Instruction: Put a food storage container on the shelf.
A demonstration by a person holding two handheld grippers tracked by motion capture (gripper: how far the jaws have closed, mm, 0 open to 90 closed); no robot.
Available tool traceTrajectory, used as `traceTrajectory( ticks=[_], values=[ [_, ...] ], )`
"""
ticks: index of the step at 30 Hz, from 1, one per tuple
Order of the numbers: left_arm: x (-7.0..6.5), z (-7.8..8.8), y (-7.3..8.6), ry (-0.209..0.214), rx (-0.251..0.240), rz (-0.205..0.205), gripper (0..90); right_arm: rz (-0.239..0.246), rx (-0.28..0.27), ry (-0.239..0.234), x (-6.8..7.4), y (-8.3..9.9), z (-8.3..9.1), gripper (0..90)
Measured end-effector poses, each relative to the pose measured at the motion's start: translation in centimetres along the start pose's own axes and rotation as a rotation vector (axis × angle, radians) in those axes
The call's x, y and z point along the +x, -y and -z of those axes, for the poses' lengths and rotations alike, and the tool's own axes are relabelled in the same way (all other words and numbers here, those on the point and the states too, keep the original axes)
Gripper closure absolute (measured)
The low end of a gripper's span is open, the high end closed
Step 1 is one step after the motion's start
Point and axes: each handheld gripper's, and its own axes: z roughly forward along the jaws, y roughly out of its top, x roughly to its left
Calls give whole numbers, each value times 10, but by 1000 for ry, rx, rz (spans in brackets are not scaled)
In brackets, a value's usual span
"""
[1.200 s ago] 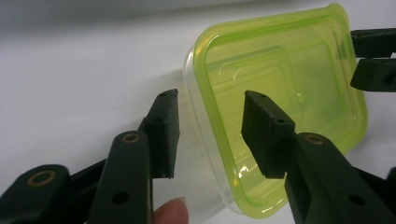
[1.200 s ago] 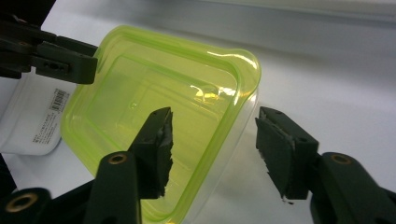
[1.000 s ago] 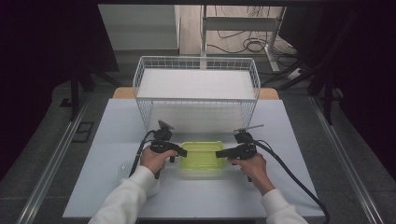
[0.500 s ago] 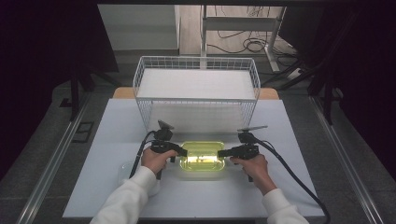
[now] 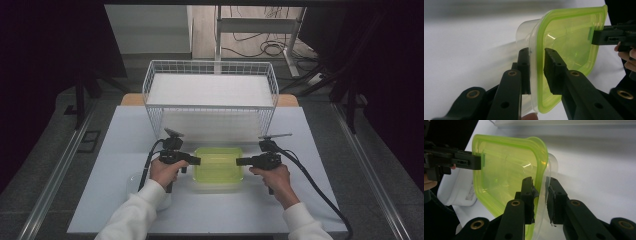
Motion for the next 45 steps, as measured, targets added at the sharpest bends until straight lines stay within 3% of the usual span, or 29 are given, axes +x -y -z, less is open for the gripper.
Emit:
traceTrajectory(
  ticks=[12, 25, 34, 45],
  values=[
    [-11, 14, 5, 32, -55, -60, 760, 41, -73, -27, 11, -2, 22, 778],
    [-25, 40, 8, 56, -122, -114, 764, 140, -139, -40, 37, -6, 46, 775],
    [-31, 53, 8, 65, -149, -148, 766, 207, -171, -38, 50, -9, 57, 773],
    [-35, 68, 8, 66, -168, -170, 769, 245, -194, -49, 63, -12, 63, 771]
  ],
)
